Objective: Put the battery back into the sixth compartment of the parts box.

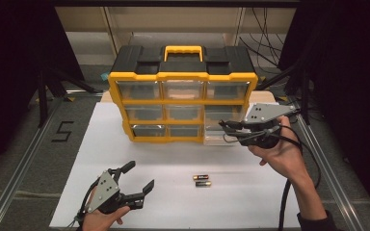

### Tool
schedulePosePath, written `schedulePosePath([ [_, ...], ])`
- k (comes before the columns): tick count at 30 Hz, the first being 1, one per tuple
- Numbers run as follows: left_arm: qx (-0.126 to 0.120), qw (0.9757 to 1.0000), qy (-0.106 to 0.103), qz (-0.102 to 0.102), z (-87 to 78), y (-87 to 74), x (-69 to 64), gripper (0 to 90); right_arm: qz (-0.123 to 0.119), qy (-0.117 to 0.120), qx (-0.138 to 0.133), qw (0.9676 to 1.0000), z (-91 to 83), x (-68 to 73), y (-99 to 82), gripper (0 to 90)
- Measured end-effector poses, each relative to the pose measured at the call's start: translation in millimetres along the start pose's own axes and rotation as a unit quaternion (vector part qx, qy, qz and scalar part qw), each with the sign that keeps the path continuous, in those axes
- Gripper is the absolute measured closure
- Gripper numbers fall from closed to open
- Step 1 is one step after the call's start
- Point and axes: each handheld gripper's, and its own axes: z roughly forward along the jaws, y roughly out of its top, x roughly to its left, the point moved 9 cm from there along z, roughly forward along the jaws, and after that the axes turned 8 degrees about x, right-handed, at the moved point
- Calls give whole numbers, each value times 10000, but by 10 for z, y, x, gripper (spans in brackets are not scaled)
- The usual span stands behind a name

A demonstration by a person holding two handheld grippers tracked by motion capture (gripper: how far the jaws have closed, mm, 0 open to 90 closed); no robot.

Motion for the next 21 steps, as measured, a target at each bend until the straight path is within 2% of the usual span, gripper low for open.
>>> schedulePosePath([
  [10, -1, 10000, 0, -25, -1, -1, -1, 163, 261, -141, -134, 9995, -13, -191, 9, 769],
  [21, 4, 10000, -3, -26, -4, -2, -1, 163, 401, -215, -60, 9989, 65, -278, -17, 769],
])
